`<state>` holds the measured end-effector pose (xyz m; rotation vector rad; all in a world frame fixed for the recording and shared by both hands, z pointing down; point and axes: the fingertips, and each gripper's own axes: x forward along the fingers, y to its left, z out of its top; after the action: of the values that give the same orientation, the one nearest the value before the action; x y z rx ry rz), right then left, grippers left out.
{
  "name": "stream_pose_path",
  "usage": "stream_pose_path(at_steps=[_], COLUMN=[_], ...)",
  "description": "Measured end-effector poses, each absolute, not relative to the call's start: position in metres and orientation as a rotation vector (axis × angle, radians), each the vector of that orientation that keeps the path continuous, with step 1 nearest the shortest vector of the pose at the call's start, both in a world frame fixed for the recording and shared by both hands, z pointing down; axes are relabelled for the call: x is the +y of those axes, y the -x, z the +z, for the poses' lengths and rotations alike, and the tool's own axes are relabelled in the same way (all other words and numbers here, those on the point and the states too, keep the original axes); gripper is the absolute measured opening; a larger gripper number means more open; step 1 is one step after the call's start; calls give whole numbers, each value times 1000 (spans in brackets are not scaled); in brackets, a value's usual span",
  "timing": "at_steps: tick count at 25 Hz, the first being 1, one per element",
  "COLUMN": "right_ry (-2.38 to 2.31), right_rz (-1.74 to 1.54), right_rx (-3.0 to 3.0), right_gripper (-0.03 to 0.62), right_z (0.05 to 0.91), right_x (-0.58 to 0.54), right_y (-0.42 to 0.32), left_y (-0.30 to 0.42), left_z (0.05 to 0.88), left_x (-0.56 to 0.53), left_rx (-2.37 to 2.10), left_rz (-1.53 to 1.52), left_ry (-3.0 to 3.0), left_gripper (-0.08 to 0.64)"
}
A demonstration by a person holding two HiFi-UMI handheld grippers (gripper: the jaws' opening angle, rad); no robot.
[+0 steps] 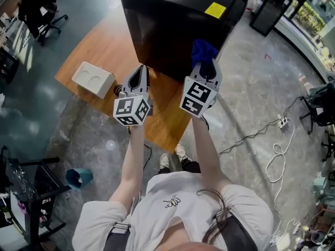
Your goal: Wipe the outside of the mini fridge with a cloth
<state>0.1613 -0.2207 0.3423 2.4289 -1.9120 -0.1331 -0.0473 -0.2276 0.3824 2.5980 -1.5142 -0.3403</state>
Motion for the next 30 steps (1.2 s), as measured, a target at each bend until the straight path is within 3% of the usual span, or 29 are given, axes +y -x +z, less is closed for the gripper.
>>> stream_pose_path(at_steps=[18, 30], right_ry=[-2531, -2203], right_rz=[-89, -103], right_rx=[-1807, -2143], right_gripper=[69, 69], right_z=[348, 373], right_x=[-194, -223], right_y=[-206, -72], left_y=[40, 81], left_z=[385, 392], left_x=[-225, -233], left_rx=[-1483, -1596], left_rz=[-335, -315], left_ry=[-2606, -2561], left_gripper=[5, 5])
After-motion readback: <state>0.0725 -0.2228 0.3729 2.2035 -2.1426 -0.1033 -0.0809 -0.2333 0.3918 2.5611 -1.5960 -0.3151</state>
